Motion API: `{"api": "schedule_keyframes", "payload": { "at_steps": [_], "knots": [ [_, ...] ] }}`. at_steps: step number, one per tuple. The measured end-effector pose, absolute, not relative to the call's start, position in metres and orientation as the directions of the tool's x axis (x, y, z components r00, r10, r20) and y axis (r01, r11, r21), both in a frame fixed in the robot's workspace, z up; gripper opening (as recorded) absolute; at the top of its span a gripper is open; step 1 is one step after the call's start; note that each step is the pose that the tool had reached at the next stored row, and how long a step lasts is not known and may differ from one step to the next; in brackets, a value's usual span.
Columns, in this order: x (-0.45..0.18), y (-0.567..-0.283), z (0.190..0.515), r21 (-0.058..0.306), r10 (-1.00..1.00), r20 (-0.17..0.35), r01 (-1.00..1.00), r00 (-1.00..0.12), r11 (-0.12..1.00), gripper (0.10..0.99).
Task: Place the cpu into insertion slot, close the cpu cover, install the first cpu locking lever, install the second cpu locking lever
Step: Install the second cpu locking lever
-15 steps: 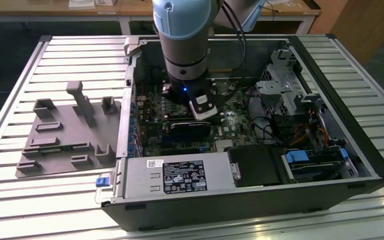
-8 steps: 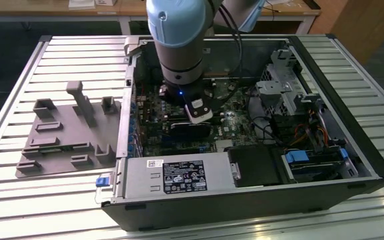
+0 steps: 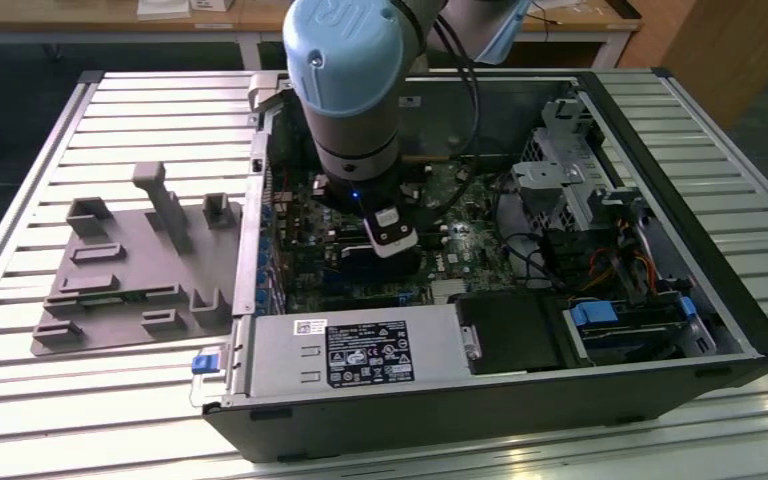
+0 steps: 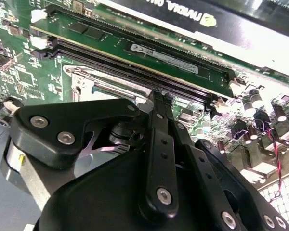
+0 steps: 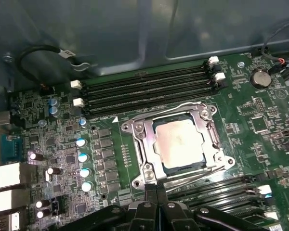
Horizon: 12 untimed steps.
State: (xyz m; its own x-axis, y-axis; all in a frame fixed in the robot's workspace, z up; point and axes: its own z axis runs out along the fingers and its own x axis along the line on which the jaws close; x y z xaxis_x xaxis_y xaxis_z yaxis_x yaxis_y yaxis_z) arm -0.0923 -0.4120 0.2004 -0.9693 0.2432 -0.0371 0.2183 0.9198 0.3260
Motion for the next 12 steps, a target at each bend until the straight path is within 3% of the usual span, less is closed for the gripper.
{"api": "schedule_keyframes", "payload": {
  "at_steps": [12],
  "knots": [
    [-0.0975, -0.4119, 0.1917, 0.346, 0.244, -0.032, 0.218, -0.969, 0.912, 0.102]
  ]
}}
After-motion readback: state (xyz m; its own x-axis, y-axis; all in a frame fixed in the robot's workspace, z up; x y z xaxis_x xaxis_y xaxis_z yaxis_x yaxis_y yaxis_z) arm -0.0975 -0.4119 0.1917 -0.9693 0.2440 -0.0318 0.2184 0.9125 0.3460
